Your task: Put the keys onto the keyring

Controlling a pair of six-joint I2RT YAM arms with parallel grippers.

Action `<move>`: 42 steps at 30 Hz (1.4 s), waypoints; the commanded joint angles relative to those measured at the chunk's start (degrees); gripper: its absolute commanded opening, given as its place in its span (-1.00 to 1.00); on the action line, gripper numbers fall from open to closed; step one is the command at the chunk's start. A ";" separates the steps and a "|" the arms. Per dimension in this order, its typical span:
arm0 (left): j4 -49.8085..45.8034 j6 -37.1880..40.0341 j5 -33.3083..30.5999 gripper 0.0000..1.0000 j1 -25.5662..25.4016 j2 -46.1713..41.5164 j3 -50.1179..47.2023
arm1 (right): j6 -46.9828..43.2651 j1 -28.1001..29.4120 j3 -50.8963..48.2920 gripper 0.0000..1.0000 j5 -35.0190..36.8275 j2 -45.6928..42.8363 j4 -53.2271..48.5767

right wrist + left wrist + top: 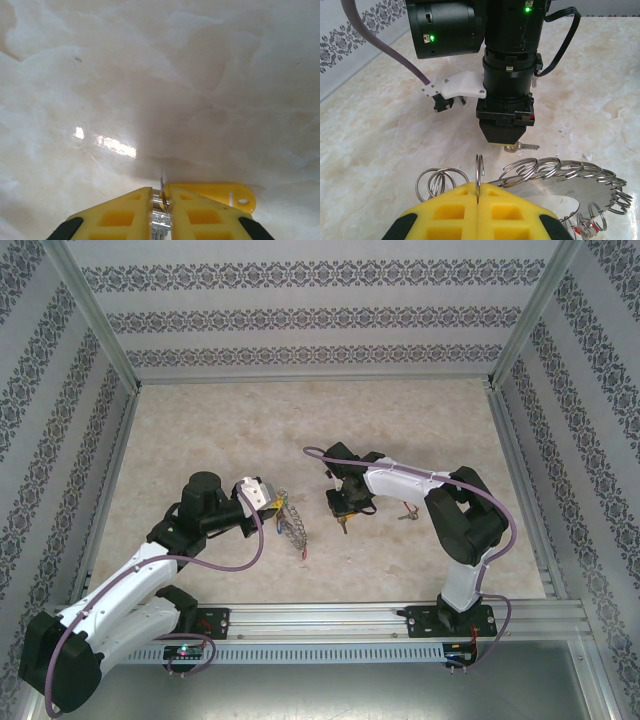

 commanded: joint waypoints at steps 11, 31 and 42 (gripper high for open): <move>1.84 -0.05 1.60 -1.00 0.62 -0.31 2.46 | -0.57 -0.36 0.76 -0.64 -0.58 1.31 -1.20; 1.74 -0.08 1.64 -1.00 0.59 -0.54 2.38 | -0.92 -0.37 0.95 -0.71 0.02 1.45 -1.43; 1.66 -0.07 1.59 -1.00 0.56 -0.56 2.40 | -0.86 -0.44 1.21 -0.74 0.52 1.89 -1.06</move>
